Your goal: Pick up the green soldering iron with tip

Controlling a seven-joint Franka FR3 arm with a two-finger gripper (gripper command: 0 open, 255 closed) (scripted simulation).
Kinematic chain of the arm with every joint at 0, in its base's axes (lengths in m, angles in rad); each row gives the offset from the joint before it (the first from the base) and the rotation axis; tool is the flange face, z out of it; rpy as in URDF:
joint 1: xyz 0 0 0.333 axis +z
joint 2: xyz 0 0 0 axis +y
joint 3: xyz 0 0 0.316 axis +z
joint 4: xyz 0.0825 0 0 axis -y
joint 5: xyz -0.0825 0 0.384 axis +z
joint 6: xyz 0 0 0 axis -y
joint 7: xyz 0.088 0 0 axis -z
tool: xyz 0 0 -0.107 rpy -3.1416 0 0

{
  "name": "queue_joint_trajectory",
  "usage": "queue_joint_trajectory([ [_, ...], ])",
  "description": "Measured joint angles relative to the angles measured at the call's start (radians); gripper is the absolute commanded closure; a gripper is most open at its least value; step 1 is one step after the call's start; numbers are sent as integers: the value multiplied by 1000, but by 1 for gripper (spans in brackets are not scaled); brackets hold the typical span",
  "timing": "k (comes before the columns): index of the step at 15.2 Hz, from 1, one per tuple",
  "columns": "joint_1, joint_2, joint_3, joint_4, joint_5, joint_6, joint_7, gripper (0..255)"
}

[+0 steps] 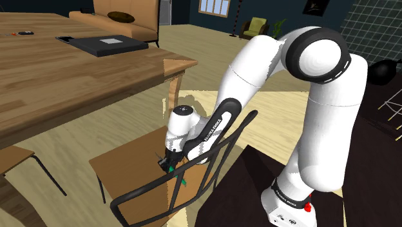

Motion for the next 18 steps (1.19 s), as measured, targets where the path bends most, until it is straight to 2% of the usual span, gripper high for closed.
queue_joint_trajectory([
  [5,-10,-19,12,-1,13,-18,-10,255],
  [18,-62,-205,88,-9,151,-188,-106,255],
])
